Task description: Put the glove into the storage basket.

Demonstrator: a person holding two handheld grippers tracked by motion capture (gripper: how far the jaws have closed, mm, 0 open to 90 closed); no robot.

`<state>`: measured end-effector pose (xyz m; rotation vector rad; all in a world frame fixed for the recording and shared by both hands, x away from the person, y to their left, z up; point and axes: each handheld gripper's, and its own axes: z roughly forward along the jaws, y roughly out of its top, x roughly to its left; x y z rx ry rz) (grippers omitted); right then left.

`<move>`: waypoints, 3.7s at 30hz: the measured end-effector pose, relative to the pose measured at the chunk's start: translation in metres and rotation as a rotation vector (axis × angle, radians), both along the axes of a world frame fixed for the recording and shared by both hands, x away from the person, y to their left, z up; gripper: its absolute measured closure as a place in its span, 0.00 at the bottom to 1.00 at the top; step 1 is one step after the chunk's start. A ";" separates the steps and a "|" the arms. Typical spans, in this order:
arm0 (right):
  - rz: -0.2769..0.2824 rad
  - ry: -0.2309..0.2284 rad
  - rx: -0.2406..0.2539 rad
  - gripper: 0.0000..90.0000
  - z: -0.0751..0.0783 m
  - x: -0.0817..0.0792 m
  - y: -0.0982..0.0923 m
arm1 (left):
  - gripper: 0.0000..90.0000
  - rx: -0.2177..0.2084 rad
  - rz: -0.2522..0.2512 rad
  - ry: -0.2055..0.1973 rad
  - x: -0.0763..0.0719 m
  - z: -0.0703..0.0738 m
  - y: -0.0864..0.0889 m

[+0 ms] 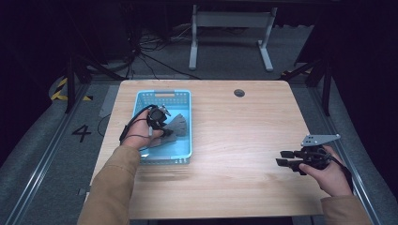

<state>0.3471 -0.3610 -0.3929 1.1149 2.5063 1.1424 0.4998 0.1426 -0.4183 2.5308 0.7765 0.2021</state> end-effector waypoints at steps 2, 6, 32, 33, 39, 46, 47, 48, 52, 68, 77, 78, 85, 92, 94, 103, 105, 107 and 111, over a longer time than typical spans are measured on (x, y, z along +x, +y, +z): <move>0.004 0.000 -0.001 0.63 -0.001 0.000 0.000 | 0.70 0.011 -0.002 0.004 0.000 -0.001 -0.001; 0.002 0.003 0.000 0.63 -0.001 0.001 0.001 | 0.69 0.020 -0.005 0.012 0.001 -0.002 -0.001; 0.020 -0.003 -0.002 0.64 0.001 0.004 0.006 | 0.79 -0.001 0.127 0.070 -0.008 0.012 0.000; 0.020 -0.003 -0.002 0.64 0.001 0.004 0.006 | 0.84 -0.001 0.127 0.070 -0.008 0.012 0.000; 0.027 -0.002 -0.003 0.64 0.001 0.005 0.008 | 0.94 0.032 0.152 0.135 -0.010 0.008 0.002; 0.023 -0.003 -0.004 0.64 0.001 0.005 0.006 | 0.97 0.084 0.164 0.143 -0.010 0.004 0.007; 0.021 -0.003 -0.004 0.64 0.001 0.005 0.006 | 0.97 0.089 0.158 0.143 -0.010 0.004 0.008; 0.022 -0.004 -0.004 0.63 0.001 0.005 0.006 | 0.96 0.090 0.156 0.145 -0.011 0.004 0.009; 0.022 -0.001 -0.003 0.63 0.000 0.005 0.007 | 0.91 0.082 0.166 0.130 -0.012 0.007 0.011; 0.039 -0.004 -0.001 0.63 0.002 0.011 0.014 | 0.62 -0.151 0.154 0.027 -0.043 0.049 0.012; 0.058 -0.003 -0.001 0.63 0.001 0.018 0.021 | 0.60 -0.214 0.108 -0.021 -0.078 0.074 0.012; 0.059 -0.003 -0.002 0.63 0.001 0.019 0.021 | 0.59 -0.216 0.103 -0.029 -0.083 0.077 0.013; 0.061 0.000 -0.005 0.63 0.000 0.020 0.022 | 0.55 -0.267 0.069 -0.042 -0.117 0.082 0.017; 0.061 -0.001 -0.005 0.63 0.000 0.018 0.022 | 0.55 -0.330 0.053 -0.071 -0.142 0.071 0.024; 0.059 0.001 -0.008 0.63 -0.001 0.018 0.021 | 0.55 -0.348 0.047 -0.071 -0.148 0.067 0.024; 0.053 0.011 -0.011 0.63 -0.004 0.017 0.019 | 0.55 -0.412 0.003 -0.024 -0.170 0.034 0.016; 0.050 0.012 -0.013 0.63 -0.004 0.017 0.019 | 0.54 -0.415 -0.011 -0.060 -0.173 0.029 0.014; 0.054 0.013 -0.013 0.63 -0.005 0.017 0.019 | 0.54 -0.444 -0.010 -0.067 -0.176 0.020 0.013; 0.051 0.017 -0.016 0.63 -0.006 0.017 0.018 | 0.54 -0.433 -0.016 -0.086 -0.180 0.003 0.008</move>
